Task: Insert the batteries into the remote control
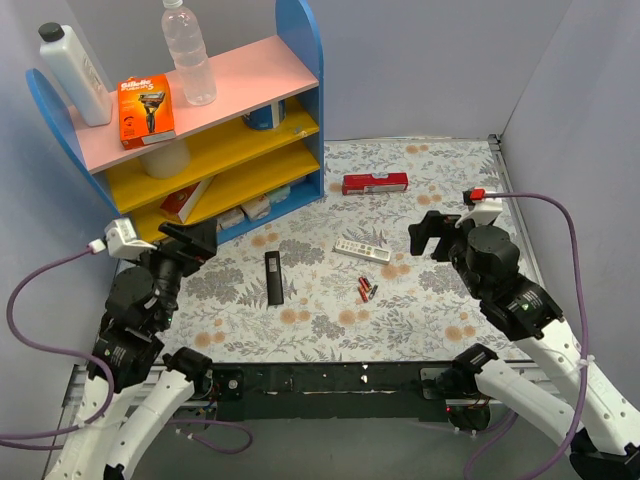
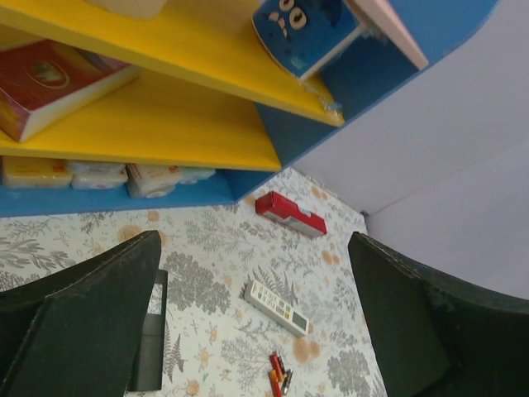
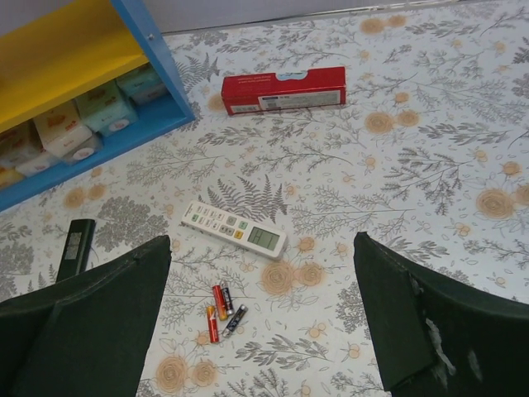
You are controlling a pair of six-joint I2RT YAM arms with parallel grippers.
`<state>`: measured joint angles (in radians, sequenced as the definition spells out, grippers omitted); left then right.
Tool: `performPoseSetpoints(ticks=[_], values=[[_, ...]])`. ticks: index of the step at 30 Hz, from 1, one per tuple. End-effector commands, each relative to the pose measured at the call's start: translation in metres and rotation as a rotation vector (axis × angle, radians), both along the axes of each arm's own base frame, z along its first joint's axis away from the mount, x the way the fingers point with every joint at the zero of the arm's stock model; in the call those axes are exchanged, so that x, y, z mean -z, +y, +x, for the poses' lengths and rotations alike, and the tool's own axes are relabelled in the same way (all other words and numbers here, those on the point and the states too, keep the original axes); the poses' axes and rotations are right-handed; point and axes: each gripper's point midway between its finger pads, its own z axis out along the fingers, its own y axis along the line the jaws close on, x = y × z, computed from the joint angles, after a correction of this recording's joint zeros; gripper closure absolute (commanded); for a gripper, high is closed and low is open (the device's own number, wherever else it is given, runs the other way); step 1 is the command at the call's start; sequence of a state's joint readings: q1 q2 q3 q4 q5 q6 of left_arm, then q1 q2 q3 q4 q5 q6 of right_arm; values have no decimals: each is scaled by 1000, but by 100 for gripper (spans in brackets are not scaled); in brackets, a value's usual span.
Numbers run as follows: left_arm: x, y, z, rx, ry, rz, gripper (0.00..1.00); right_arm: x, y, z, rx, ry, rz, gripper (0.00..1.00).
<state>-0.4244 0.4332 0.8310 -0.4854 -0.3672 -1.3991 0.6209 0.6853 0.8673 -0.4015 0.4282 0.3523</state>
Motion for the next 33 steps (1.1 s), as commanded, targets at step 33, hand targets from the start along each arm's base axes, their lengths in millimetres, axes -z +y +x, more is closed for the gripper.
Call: performPoseSetpoints(ticks=[33], values=[[37, 34, -19, -155, 131, -15, 2, 104, 43, 19, -160, 374, -210, 2]])
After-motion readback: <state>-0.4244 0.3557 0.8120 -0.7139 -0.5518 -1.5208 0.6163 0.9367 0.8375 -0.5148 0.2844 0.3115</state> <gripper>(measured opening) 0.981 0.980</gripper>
